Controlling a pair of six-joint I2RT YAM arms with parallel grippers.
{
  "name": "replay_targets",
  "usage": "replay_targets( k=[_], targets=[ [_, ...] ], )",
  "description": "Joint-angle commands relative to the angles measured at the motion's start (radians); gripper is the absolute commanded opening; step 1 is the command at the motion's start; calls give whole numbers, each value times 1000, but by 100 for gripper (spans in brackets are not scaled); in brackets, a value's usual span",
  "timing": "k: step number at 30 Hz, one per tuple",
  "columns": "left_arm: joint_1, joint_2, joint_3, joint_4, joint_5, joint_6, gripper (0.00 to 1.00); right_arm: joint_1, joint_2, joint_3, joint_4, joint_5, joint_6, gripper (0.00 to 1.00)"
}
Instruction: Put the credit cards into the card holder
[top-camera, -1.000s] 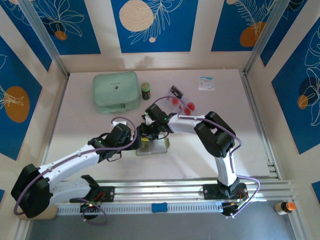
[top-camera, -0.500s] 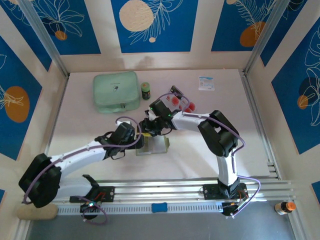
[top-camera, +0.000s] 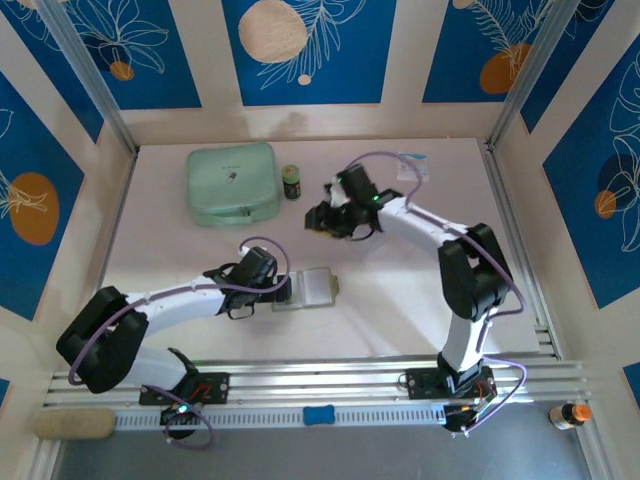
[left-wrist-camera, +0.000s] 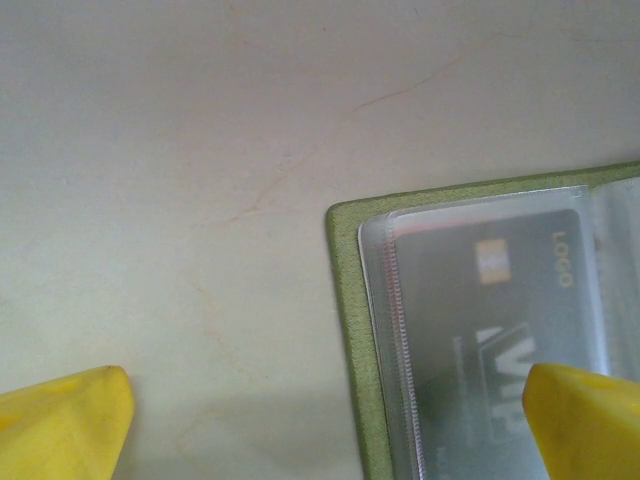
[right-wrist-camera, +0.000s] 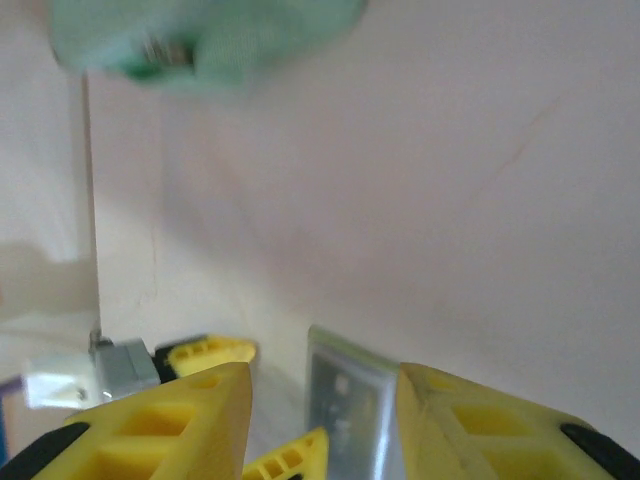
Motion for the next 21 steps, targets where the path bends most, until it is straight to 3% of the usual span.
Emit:
replay_targets(
  k=[1, 7, 13, 21],
  targets=[
    [9, 0, -6, -15, -14, -7, 100, -63, -31, 108, -274, 128, -232, 41],
    [9, -21, -3, -23, -16, -8, 100, -142, 23, 238, -448, 316, -408, 36],
    [10, -44, -4, -38, -24, -6, 100, -114, 86, 301, -512, 472, -493, 25],
    [9, -62, -10, -45, -29, -4, 100, -86, 121, 312, -510, 633, -545, 24]
  ],
)
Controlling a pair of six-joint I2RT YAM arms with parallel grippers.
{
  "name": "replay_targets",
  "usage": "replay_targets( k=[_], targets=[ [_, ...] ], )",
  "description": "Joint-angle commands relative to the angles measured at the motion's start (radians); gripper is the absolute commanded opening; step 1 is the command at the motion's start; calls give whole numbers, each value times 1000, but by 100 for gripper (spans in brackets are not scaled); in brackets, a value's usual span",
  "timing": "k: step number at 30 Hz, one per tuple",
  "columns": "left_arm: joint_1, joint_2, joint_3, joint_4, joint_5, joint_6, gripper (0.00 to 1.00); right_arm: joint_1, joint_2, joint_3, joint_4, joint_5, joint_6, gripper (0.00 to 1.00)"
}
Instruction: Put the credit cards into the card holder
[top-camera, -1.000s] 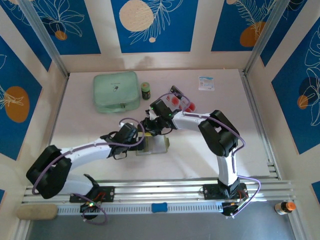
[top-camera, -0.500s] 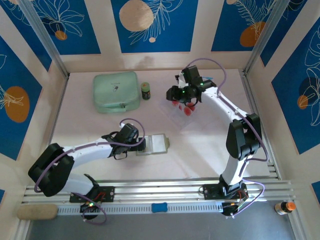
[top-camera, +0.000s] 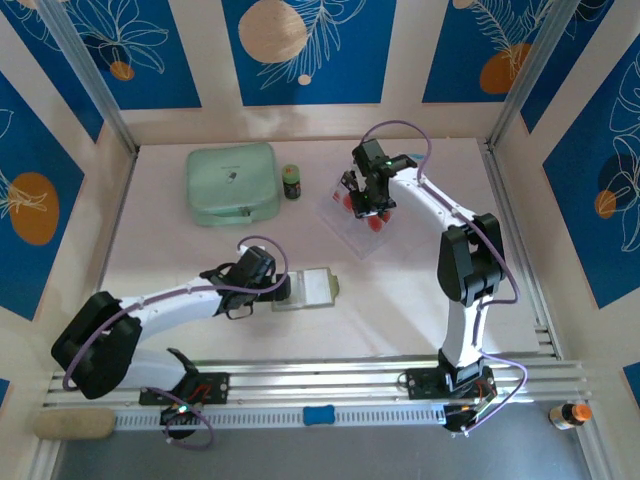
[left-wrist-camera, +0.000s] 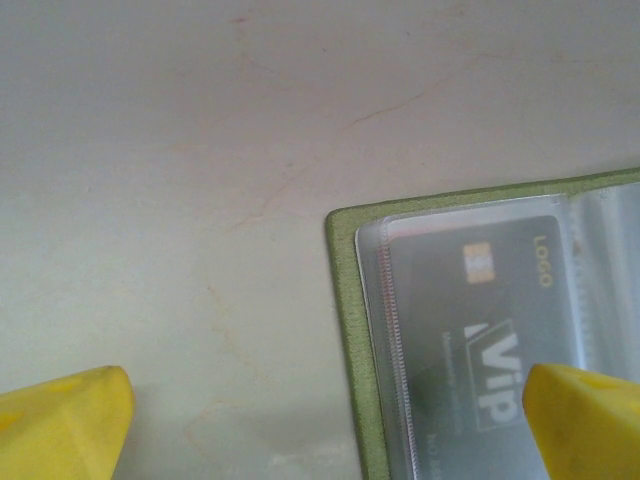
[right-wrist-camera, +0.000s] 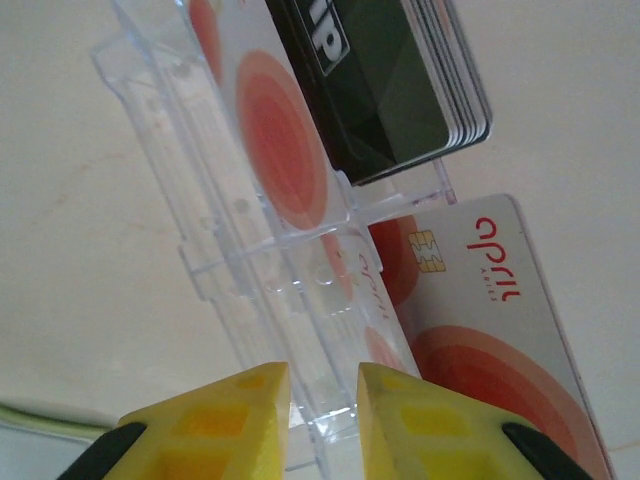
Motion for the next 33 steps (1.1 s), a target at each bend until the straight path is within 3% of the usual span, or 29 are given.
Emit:
replay_targets(
  k=[1, 19, 33],
  targets=[
    [10, -22, -10, -24, -20, -4, 100, 2, -5, 39, -25, 89, -50, 24],
    [9, -20, -15, -20, -20, -4, 100, -10, 35, 28, -18, 98, -60, 24],
    [9, -16, -7, -21, -25, -3, 100, -25, 17, 4, 0, 8, -81, 1]
  ],
)
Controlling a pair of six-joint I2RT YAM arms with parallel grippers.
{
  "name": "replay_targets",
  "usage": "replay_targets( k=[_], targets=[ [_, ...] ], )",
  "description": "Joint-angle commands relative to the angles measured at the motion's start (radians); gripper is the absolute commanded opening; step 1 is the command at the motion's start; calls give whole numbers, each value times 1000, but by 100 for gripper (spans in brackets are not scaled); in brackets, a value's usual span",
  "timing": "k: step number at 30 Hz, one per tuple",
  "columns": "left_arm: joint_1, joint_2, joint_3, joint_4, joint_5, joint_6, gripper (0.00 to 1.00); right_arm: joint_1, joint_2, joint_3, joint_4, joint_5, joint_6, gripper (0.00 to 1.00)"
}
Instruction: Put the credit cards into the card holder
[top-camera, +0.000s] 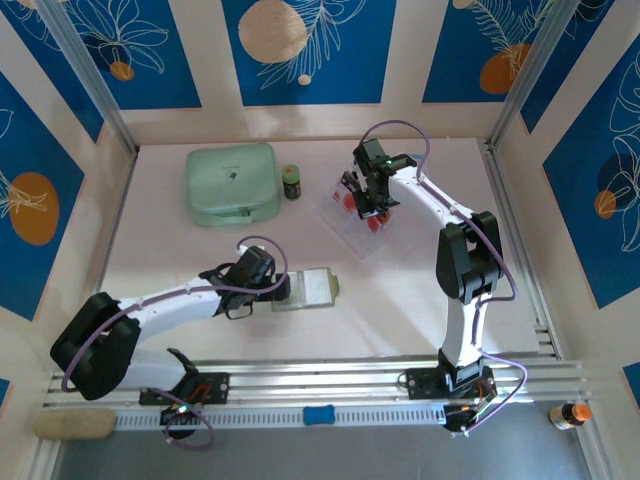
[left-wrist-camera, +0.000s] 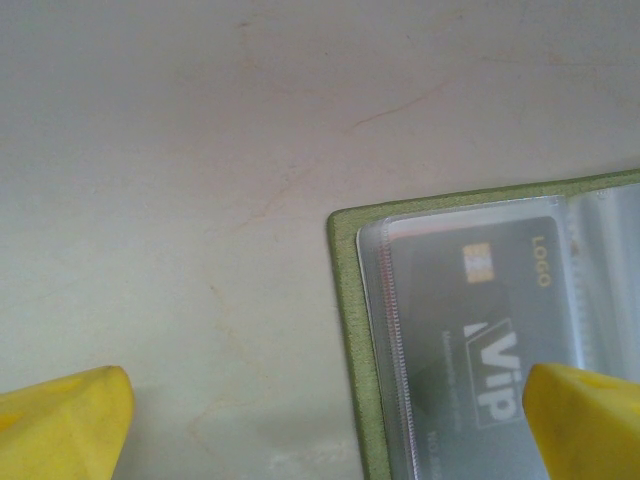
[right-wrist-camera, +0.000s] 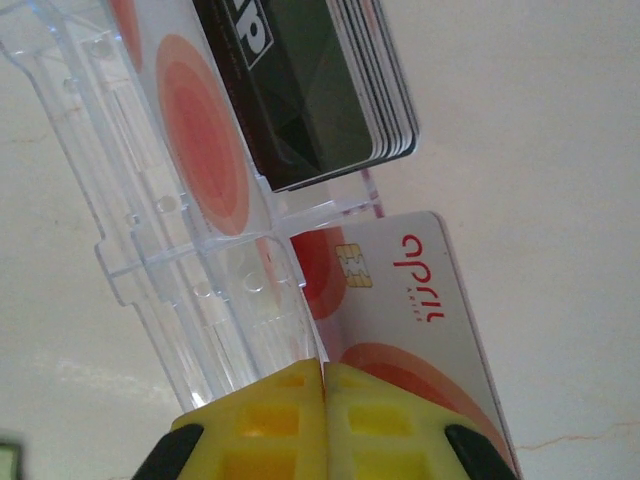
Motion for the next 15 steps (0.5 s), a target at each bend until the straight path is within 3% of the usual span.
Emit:
replay_targets(
  k=[1, 15],
  targets=[
    [9, -10, -5, -19, -22, -2, 100, -8, -5, -9, 6, -47, -15, 0],
    [12, -36, 47, -55, -25, 21, 100, 24, -150, 38, -33, -37, -47, 0]
  ],
)
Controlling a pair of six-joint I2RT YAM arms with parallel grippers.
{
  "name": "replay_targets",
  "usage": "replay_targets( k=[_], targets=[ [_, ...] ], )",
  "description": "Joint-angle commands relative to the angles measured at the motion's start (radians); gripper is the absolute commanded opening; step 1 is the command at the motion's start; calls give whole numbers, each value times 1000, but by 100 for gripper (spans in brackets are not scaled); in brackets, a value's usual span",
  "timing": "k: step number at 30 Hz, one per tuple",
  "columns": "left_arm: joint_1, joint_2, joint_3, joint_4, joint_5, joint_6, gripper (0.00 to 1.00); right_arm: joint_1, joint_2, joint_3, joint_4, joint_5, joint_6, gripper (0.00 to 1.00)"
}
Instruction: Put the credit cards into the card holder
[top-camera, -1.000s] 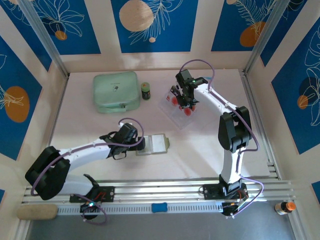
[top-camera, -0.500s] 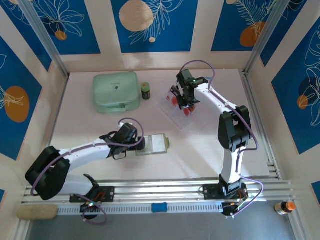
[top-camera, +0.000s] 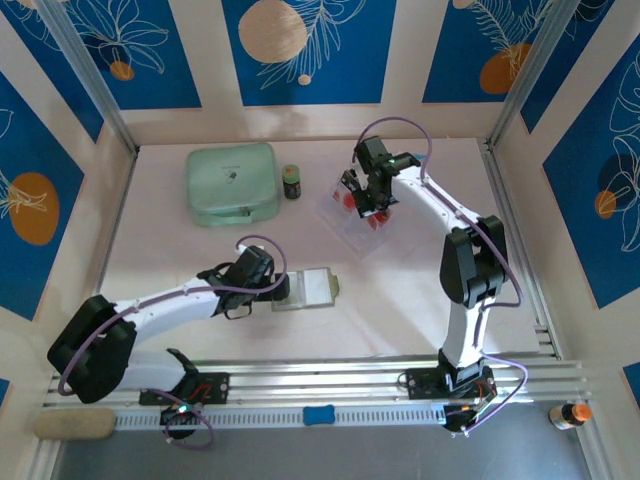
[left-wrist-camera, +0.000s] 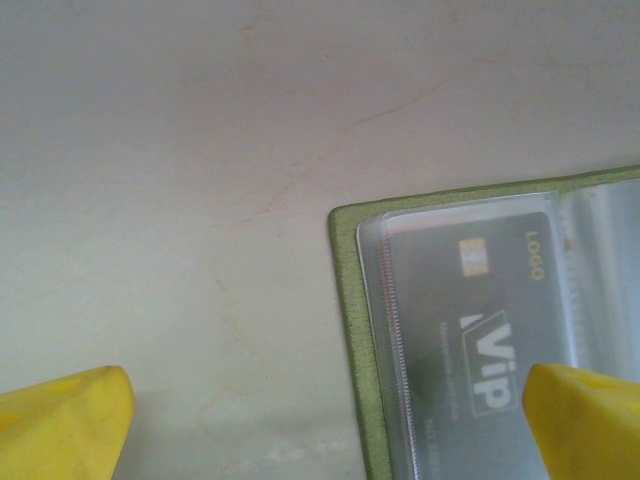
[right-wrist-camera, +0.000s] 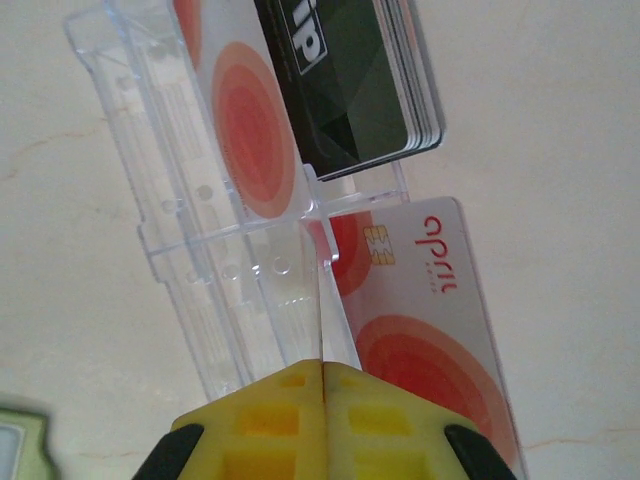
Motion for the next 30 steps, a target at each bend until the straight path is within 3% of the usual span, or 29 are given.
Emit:
replay_targets(
  k=[1, 4, 8, 12, 15, 21, 30],
  targets=[
    [13, -12, 42, -28, -24, 19, 100, 14, -103, 40, -26, -19, -1, 0],
    [15, 6, 55, -35, -22, 26, 100, 21, -155, 35, -21, -70, 42, 0],
    [15, 39, 74, -50, -19, 38, 100, 31, -253, -63, 76, -234, 165, 0],
    [15, 68, 87, -65, -19, 55, 100, 33, -372, -309, 350, -469, 377, 0],
    [15, 82, 87, -81, -27, 64, 100, 46, -435, -528, 620, -575, 556, 0],
    [15, 87, 73, -100, -49, 69, 100, 166, -465, -839, 1020, -532, 753, 0],
    [15, 120, 66, -121, -64, 46, 100, 284, -427, -1030, 1266, -390, 841, 0]
  ],
)
